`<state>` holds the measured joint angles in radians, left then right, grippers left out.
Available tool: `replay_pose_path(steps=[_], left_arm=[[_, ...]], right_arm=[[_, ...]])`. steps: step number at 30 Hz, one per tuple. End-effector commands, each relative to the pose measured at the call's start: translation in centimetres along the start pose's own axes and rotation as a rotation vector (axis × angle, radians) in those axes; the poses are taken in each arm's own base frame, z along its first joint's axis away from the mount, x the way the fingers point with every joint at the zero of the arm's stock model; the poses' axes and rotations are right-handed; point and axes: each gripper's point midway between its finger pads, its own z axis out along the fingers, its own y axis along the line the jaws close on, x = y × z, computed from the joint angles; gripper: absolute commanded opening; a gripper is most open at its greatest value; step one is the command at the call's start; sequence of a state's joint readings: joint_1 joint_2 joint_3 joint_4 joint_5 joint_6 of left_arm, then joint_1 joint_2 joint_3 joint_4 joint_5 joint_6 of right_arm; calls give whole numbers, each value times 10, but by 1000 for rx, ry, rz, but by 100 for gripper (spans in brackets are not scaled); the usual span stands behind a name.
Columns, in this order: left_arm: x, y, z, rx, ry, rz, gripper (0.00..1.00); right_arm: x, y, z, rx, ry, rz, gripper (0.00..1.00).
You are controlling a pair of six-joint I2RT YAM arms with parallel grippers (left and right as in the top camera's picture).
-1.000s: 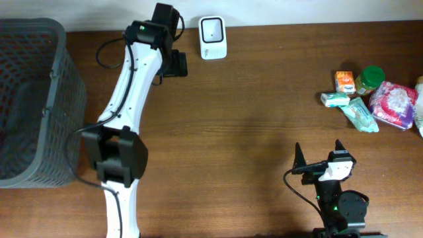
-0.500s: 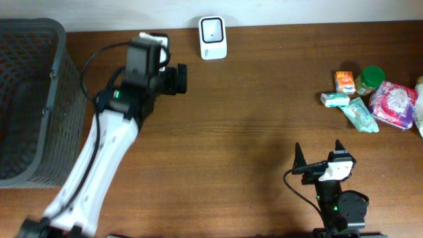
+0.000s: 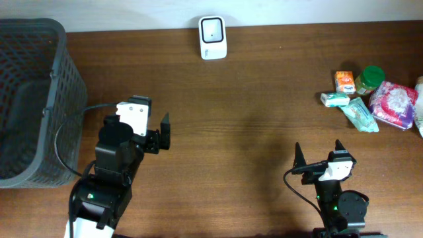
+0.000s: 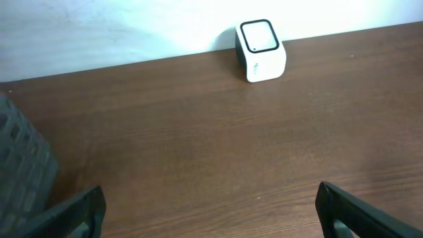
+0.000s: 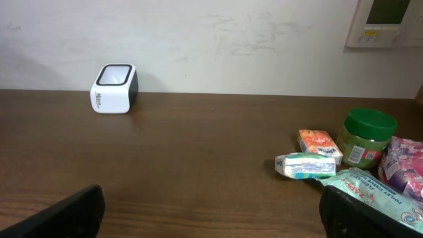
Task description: Scan the item barcode
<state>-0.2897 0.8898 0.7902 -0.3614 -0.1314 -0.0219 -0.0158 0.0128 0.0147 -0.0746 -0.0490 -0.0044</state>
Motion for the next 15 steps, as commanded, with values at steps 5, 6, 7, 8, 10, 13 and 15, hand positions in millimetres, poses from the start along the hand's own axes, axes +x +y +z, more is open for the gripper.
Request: replay_pose_path(steps=[5, 6, 7, 8, 10, 13, 15], left_arm=[[-14, 8, -22, -29, -79, 47, 99], [-17, 9, -29, -31, -100, 50, 99], [-18, 10, -37, -32, -115, 51, 99], [-18, 12, -42, -34, -126, 55, 99], [-10, 16, -53, -45, -156, 47, 99], [8, 18, -59, -48, -153, 46, 99], [18, 18, -58, -47, -144, 48, 99]], right_arm=[[3, 2, 0, -8, 2, -7, 99], [3, 2, 0, -8, 2, -7, 99], [3, 2, 0, -8, 2, -7, 99], [3, 2, 0, -8, 2, -7, 99], [3, 2, 0, -8, 2, -7, 99], [3, 2, 0, -8, 2, -7, 99], [3, 2, 0, -8, 2, -7, 99]])
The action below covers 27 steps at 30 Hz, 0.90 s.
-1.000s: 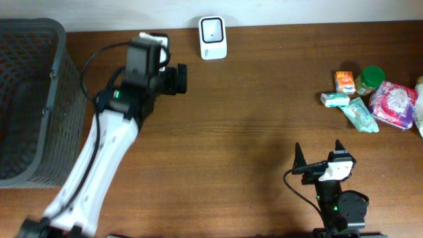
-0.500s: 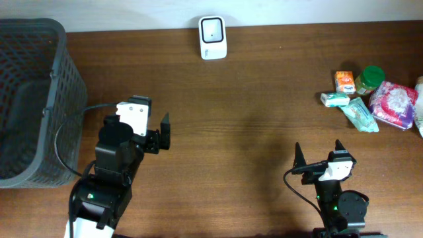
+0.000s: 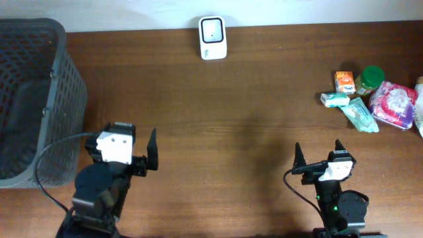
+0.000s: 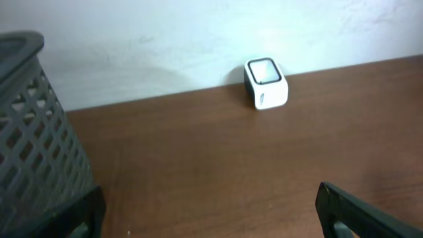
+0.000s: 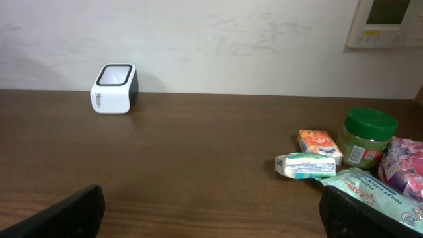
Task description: Scan the item barcode
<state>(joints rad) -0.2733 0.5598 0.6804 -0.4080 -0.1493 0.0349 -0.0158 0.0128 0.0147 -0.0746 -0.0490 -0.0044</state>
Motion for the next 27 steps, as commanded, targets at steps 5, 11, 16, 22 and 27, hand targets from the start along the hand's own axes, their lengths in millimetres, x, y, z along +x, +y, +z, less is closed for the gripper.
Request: replay_pose_path(steps=[5, 11, 16, 22, 27], left_arm=[[45, 7, -3, -40, 20, 20, 99], [44, 23, -27, -100, -123, -17, 99], [50, 32, -32, -116, -191, -38, 99], [48, 35, -24, -115, -356, 24, 99], [52, 36, -16, -122, -456, 40, 99]], right_arm=[[3, 2, 0, -8, 2, -7, 99], [3, 2, 0, -8, 2, -7, 99], [3, 2, 0, -8, 2, -7, 99], [3, 2, 0, -8, 2, -7, 99], [3, 2, 0, -8, 2, -7, 99]])
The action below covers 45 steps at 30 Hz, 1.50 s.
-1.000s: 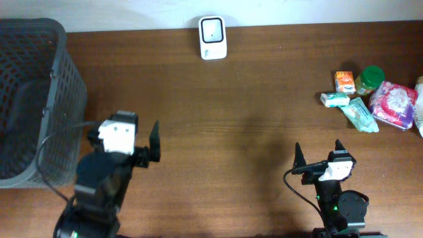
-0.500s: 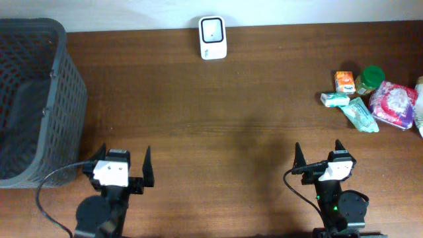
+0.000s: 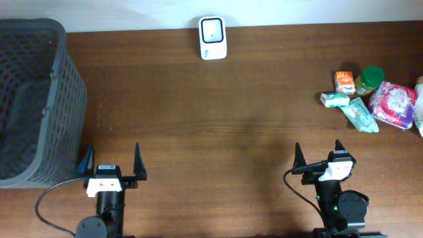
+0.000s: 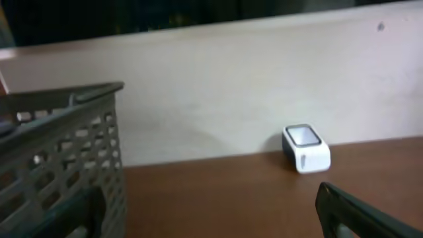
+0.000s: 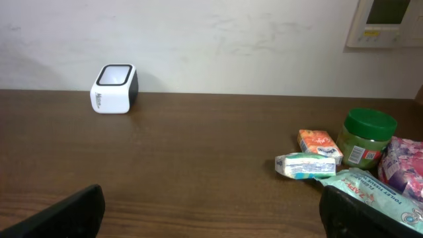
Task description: Scan the item barcode
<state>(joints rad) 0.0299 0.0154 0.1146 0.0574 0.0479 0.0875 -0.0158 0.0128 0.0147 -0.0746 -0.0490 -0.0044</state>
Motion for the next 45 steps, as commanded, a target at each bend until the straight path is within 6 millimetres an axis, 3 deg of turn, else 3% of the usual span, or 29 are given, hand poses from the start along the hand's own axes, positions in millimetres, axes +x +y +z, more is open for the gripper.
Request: replay_pose_path(steps=[1, 7, 12, 18, 22, 28, 45], left_arm=[[12, -2, 2, 14, -38, 26, 99], [37, 9, 2, -34, 44, 31, 99], [84, 6, -5, -22, 236, 8, 99], [84, 6, -4, -25, 233, -1, 99], [85, 8, -5, -58, 238, -125, 99], [85, -1, -4, -43, 239, -120, 99], [85, -1, -4, -39, 240, -86, 99]], right_arm=[[3, 2, 0, -8, 2, -7, 99], [3, 2, 0, -8, 2, -7, 99], [3, 2, 0, -8, 2, -7, 99], [3, 2, 0, -8, 2, -7, 99], [3, 2, 0, -8, 2, -7, 99], [3, 2, 0, -8, 2, -7, 99], [3, 2, 0, -8, 2, -7, 99]])
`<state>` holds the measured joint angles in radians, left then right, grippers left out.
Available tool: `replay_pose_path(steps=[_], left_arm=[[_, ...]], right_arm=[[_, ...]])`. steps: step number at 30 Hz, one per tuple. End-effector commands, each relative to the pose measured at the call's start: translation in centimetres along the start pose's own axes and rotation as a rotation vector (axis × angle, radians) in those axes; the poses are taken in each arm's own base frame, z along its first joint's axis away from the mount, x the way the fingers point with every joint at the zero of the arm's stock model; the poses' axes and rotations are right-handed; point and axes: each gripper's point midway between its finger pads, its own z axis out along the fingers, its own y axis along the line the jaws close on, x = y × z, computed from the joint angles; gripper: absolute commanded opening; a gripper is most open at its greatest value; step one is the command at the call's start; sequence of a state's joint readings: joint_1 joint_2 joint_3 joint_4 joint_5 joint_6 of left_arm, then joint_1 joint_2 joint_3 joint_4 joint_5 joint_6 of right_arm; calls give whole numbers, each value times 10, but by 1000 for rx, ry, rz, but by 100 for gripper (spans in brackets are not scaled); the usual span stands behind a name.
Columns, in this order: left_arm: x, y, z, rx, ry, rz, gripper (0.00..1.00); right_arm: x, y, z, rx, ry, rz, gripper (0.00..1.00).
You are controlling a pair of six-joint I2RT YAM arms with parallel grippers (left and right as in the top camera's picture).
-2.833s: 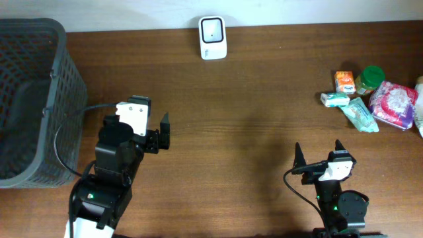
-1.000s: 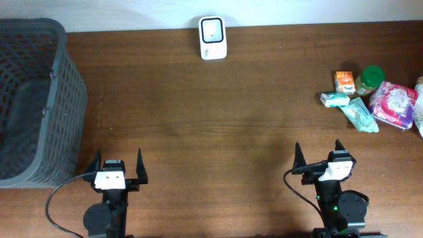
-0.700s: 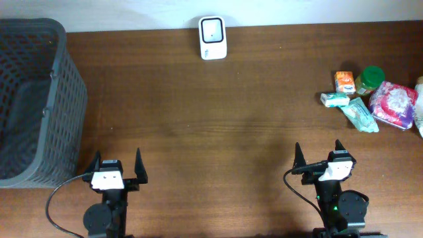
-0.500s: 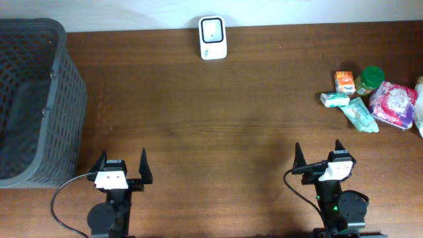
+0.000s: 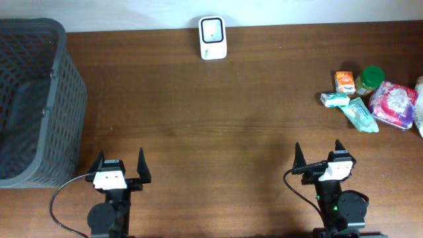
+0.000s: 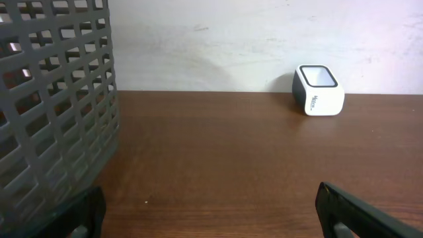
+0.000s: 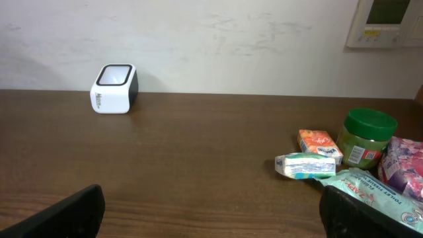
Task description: Scan the item barcode
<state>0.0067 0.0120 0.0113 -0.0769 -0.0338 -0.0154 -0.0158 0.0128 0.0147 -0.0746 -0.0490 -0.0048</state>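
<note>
A white barcode scanner [image 5: 212,29] stands at the table's far edge by the wall, also in the left wrist view as the scanner [image 6: 318,90] and in the right wrist view as the scanner [image 7: 114,88]. Grocery items lie at the far right: an orange box [image 5: 344,81], a green-lidded jar [image 5: 369,78], a white-teal packet [image 5: 335,99], a teal pouch [image 5: 361,115] and a pink pack [image 5: 394,104]. My left gripper [image 5: 120,162] rests open and empty near the front left. My right gripper [image 5: 319,151] rests open and empty at the front right.
A tall dark mesh basket [image 5: 32,99] fills the left side, close to the left gripper; its wall [image 6: 46,99] shows in the left wrist view. The brown wooden table [image 5: 218,125] spans between scanner and arms. A wall panel [image 7: 390,20] hangs at the upper right.
The left arm has shifted slightly forward and right near the front left, and its camera now looks level across the table at basket and scanner. The right arm has not moved.
The left arm was stretched out beside the basket with its gripper open over the mid-left table. It then stood further back, then folded at the front left, and now rests there open. The right arm stayed at rest throughout, and the items have not moved.
</note>
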Motion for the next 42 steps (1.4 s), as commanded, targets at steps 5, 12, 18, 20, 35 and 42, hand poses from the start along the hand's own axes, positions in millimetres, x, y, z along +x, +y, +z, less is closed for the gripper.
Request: replay_pose_path(steps=[5, 12, 18, 20, 35, 42], left_arm=[[2, -2, 0, 8, 3, 20, 99], [1, -2, 0, 8, 2, 20, 99], [1, -2, 0, 8, 2, 20, 99], [1, -2, 0, 8, 2, 20, 99], [1, -2, 0, 8, 2, 20, 99], [1, -2, 0, 8, 2, 20, 99]], right_arm=[[3, 2, 0, -8, 2, -6, 99], [3, 2, 0, -8, 2, -6, 99], [3, 2, 0, -8, 2, -6, 99], [3, 2, 0, -8, 2, -6, 99], [3, 1, 0, 0, 0, -6, 99], [2, 5, 0, -23, 0, -7, 99]])
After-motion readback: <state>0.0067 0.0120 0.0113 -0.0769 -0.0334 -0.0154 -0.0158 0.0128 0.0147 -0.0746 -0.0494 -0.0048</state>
